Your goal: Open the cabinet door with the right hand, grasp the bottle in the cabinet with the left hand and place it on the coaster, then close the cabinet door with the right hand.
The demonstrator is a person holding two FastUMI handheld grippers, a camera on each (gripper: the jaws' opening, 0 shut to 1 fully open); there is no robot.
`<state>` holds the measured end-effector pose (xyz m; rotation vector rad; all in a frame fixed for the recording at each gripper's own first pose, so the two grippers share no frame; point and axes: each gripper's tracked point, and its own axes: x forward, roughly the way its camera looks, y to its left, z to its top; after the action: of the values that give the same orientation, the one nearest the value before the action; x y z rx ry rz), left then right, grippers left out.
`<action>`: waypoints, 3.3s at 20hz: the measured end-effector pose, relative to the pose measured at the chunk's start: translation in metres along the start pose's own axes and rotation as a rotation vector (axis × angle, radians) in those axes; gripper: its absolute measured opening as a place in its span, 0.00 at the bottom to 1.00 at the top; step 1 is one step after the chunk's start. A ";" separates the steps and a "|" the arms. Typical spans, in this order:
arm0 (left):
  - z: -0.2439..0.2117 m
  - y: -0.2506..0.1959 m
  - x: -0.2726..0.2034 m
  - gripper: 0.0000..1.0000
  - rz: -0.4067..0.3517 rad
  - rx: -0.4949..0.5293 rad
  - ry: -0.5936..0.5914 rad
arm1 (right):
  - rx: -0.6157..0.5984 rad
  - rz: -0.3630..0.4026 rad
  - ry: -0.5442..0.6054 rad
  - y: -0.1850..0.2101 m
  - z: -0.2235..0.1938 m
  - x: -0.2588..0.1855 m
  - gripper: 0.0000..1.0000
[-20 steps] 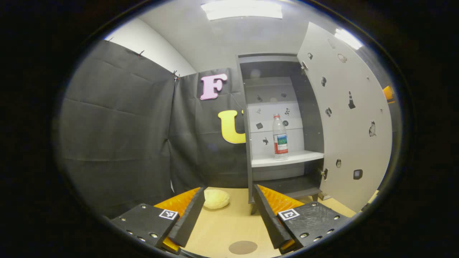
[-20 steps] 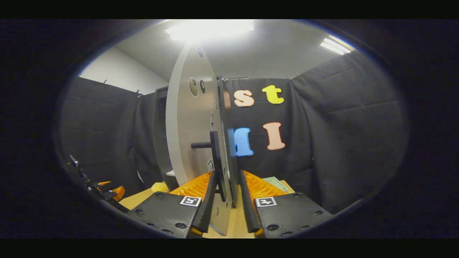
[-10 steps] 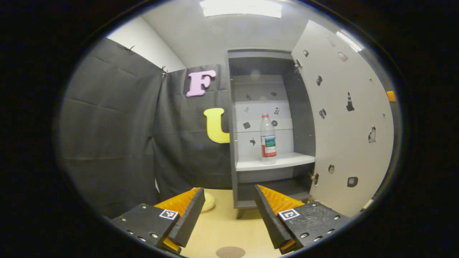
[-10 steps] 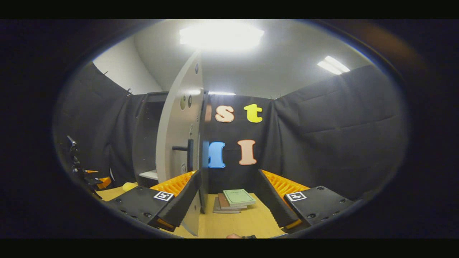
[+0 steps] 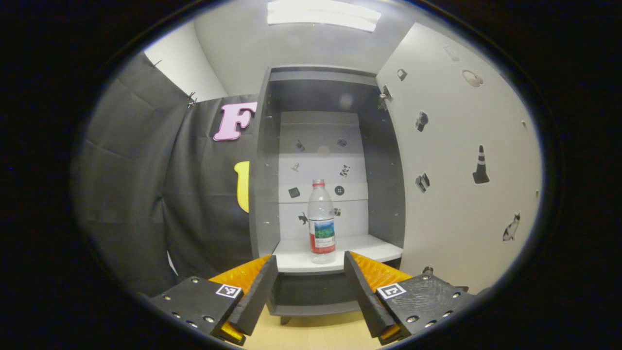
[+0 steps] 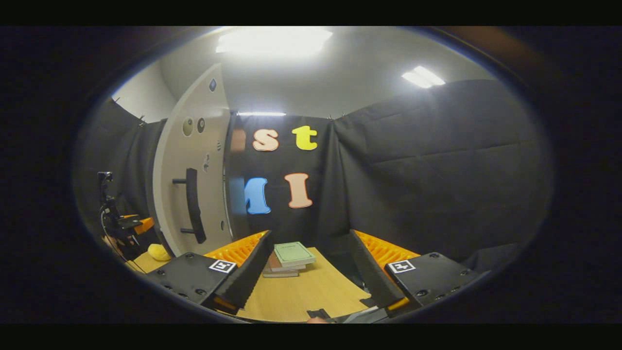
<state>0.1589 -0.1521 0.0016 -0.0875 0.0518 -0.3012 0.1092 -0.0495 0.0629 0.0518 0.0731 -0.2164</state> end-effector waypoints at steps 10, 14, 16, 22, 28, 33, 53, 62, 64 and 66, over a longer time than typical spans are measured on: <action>-0.002 -0.022 0.113 0.83 -0.030 0.005 -0.014 | 0.039 -0.094 0.038 -0.037 -0.006 -0.003 0.98; -0.017 -0.021 0.141 0.83 -0.015 -0.017 0.023 | 0.017 -0.121 0.058 -0.042 -0.009 -0.001 0.98; -0.025 -0.016 0.152 0.85 -0.002 -0.042 0.036 | 0.004 -0.132 0.067 -0.044 -0.012 0.001 0.97; -0.057 -0.005 0.190 0.83 0.025 -0.030 0.106 | -0.010 -0.136 0.110 -0.042 -0.024 0.009 0.98; -0.070 -0.002 0.208 0.83 0.042 -0.001 0.125 | -0.026 -0.131 0.131 -0.042 -0.029 0.018 0.98; -0.065 -0.001 0.216 0.83 0.052 -0.001 0.110 | -0.015 -0.133 0.156 -0.046 -0.038 0.021 0.98; -0.033 0.063 0.065 0.74 0.076 0.077 0.043 | -0.003 0.007 0.119 0.006 -0.037 0.049 0.95; -0.107 0.117 -0.040 0.71 0.149 0.075 0.130 | -0.014 0.046 0.120 0.035 -0.036 0.061 0.95; -0.130 0.127 -0.063 0.71 0.171 0.062 0.153 | -0.018 0.047 0.127 0.038 -0.038 0.064 0.98; -0.150 0.133 -0.081 0.71 0.185 0.052 0.174 | -0.038 0.040 0.130 0.037 -0.036 0.065 0.97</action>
<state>0.1110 -0.0130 -0.1566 -0.0045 0.2235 -0.1250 0.1780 -0.0248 0.0240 0.0298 0.2052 -0.1711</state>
